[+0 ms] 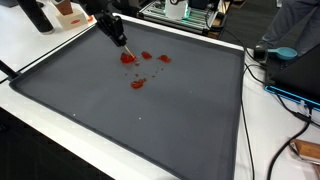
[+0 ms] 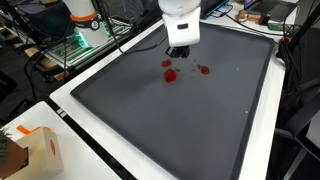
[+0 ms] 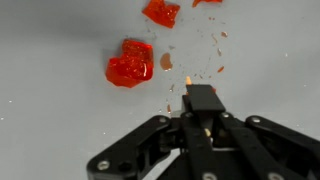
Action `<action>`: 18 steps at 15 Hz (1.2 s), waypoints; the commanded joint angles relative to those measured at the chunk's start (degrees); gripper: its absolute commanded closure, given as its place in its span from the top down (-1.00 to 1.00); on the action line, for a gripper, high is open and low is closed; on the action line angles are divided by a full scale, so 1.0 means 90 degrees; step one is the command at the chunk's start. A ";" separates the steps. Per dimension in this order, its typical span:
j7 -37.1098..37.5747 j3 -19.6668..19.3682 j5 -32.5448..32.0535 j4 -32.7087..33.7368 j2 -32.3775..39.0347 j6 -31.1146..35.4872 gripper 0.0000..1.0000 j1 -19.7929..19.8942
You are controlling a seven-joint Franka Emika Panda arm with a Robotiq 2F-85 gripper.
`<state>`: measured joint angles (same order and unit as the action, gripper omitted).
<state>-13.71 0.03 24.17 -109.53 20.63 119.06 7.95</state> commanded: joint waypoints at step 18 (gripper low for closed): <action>0.4392 -0.0464 -0.4987 0.0362 0.0115 -0.1291 -0.94 -0.1337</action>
<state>23.53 -3.46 -18.17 -108.43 19.01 110.05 -2.43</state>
